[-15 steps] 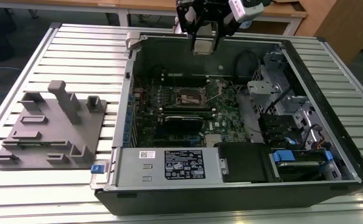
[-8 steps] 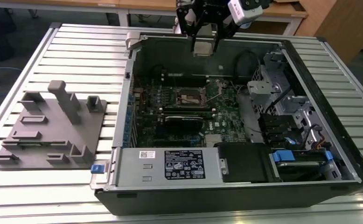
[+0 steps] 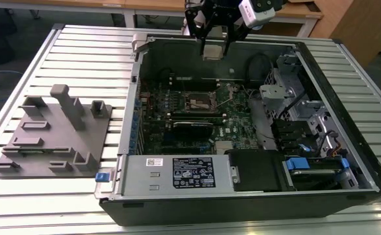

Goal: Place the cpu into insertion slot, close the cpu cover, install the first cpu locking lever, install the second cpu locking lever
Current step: 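Place the cpu into insertion slot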

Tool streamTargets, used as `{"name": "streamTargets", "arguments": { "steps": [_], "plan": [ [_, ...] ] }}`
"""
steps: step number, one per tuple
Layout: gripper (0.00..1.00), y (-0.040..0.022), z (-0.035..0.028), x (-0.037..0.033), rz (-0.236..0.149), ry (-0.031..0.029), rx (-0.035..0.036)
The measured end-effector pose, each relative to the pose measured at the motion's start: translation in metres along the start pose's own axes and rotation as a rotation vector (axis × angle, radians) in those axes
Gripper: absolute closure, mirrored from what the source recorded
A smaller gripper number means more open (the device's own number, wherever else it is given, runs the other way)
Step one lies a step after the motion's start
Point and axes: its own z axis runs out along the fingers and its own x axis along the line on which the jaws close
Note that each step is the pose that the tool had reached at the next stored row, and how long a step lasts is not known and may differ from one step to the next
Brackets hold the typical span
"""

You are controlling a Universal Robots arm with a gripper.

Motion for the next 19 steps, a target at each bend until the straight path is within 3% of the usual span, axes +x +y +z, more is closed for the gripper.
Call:
{"name": "streamTargets", "arguments": {
  "steps": [19],
  "plan": [
    [0.46, -0.0004, 0.0044, 0.0000, 0.000, -0.0004, 0.0002]
  ]
}}
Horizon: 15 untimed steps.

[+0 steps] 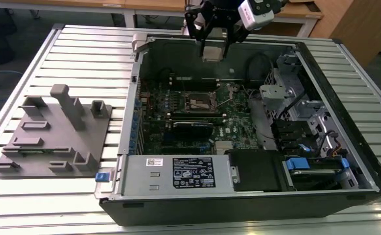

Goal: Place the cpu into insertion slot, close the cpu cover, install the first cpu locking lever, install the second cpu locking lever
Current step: 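Place the cpu into insertion slot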

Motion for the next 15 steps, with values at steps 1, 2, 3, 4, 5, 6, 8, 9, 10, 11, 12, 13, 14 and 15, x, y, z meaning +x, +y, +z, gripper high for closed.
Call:
{"name": "streamTargets", "arguments": {
  "steps": [1, 2, 3, 4, 5, 6, 8, 9, 10, 11, 12, 13, 14, 15],
  "plan": [
    [0.46, -0.0001, 0.0005, 0.0000, 0.000, 0.0000, 0.0000],
    [0.46, -0.0001, 0.0009, 0.0000, 0.000, 0.0001, 0.0003],
    [0.46, -0.0001, 0.0009, 0.0000, 0.000, 0.0001, 0.0004],
    [0.46, -0.0001, 0.0009, 0.0000, 0.000, 0.0002, 0.0004],
    [0.46, -0.0001, 0.0009, 0.0000, 0.000, 0.0002, 0.0005],
    [0.46, -0.0001, 0.0010, 0.0000, 0.000, 0.0001, 0.0003],
    [0.46, -0.0001, 0.0011, 0.0000, 0.000, 0.0001, 0.0003],
    [0.46, -0.0001, 0.0011, 0.0000, 0.000, 0.0001, 0.0004],
    [0.46, -0.0001, 0.0014, 0.0000, 0.000, 0.0001, 0.0001],
    [0.46, -0.0002, 0.0020, 0.0000, 0.000, -0.0001, -0.0001],
    [0.46, -0.0003, 0.0025, 0.0000, 0.000, 0.0000, 0.0001],
    [0.46, -0.0003, 0.0031, 0.0000, 0.000, 0.0001, 0.0003],
    [0.46, -0.0003, 0.0034, -0.0001, 0.000, 0.0001, 0.0003],
    [0.46, -0.0003, 0.0034, -0.0001, 0.000, 0.0002, 0.0004]
  ]
}}
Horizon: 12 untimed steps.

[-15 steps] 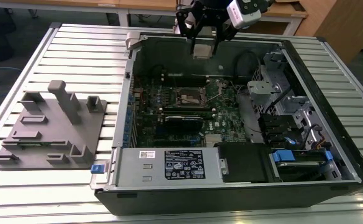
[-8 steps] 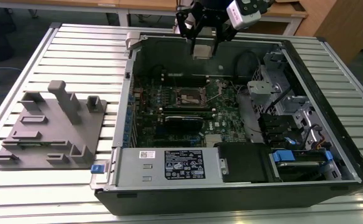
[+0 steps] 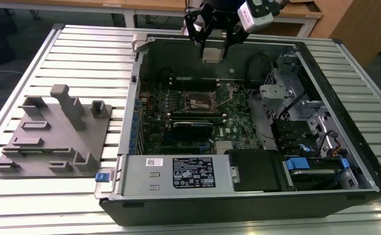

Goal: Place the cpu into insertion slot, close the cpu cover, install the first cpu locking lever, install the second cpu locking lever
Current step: 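Place the cpu into insertion slot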

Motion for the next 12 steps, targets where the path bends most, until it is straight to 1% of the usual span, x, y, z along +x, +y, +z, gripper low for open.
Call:
{"name": "streamTargets", "arguments": {
  "steps": [12],
  "plan": [
    [0.46, -0.0001, 0.0014, 0.0000, 0.000, -0.0001, -0.0004]
  ]
}}
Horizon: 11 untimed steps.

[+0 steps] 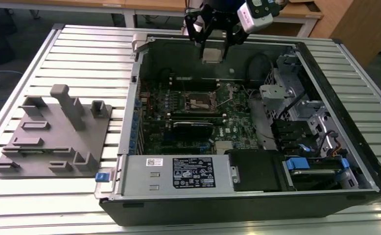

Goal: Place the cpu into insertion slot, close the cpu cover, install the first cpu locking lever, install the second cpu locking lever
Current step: 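Place the cpu into insertion slot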

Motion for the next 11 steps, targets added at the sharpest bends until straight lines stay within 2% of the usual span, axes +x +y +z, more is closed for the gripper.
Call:
{"name": "streamTargets", "arguments": {
  "steps": [11],
  "plan": [
    [0.46, -0.0002, 0.0012, 0.0000, 0.000, 0.0001, 0.0004]
  ]
}}
